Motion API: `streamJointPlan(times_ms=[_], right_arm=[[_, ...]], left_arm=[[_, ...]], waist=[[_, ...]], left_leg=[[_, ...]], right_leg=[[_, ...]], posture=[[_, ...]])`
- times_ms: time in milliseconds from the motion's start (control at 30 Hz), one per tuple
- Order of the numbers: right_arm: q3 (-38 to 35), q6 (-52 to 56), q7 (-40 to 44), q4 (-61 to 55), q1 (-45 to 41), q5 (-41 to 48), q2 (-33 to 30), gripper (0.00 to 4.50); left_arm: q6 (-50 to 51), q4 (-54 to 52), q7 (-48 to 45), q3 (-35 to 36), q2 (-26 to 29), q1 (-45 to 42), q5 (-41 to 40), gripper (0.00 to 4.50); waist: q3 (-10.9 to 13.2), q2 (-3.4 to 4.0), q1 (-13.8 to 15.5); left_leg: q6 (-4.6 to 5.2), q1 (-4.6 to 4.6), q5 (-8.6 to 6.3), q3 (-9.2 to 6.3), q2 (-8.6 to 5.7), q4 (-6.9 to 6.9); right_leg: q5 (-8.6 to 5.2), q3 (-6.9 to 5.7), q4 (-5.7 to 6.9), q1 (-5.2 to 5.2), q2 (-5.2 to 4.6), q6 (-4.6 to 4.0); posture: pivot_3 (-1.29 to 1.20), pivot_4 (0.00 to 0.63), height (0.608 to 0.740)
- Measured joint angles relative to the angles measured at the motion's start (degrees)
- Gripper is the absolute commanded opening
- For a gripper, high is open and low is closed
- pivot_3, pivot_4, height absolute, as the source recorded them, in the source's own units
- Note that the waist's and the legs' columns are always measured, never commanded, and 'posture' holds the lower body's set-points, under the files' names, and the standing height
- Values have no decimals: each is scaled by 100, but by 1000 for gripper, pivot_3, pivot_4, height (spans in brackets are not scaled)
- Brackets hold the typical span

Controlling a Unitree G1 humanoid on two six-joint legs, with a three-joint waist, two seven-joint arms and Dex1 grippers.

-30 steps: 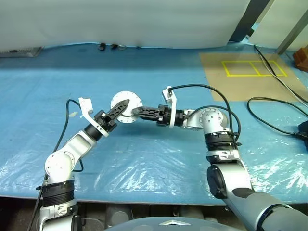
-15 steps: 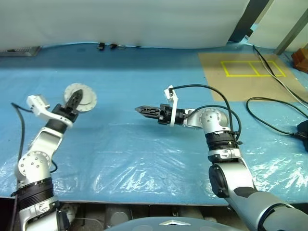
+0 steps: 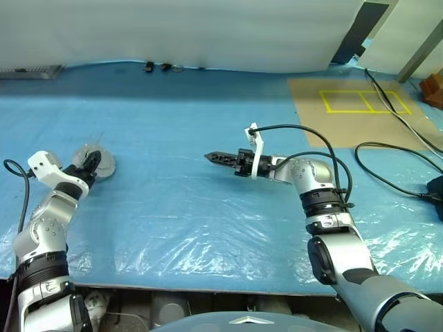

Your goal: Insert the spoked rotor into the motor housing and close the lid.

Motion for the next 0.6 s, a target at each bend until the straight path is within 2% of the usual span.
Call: streamJointPlan(times_ms=[133, 300, 600], right_arm=[[24, -48, 35, 0, 85, -55, -9, 3401], [177, -63, 112, 0, 168, -71, 4, 3401], [371, -193, 220, 4, 276, -214, -17, 3401]], left_arm=[[-51, 308, -70, 6, 56, 11, 207, 3985], [-162, 489, -32, 99, 192, 80, 303, 3985], [-547, 559, 134, 917, 577, 638, 388, 3985]], waist=[[0, 0, -22], [-1, -2, -39], [-2, -4, -174]], left_leg=[[0, 2, 0, 0, 0, -3], [-4, -3, -2, 0, 0, -5], [-18, -2, -12, 0, 1, -11]], right_leg=[[0, 2, -1, 3, 2, 0], [0, 2, -1, 5, 2, 0], [-1, 1, -8, 7, 3, -1]], posture=[[0, 150, 740], [0, 150, 740], [0, 150, 740]])
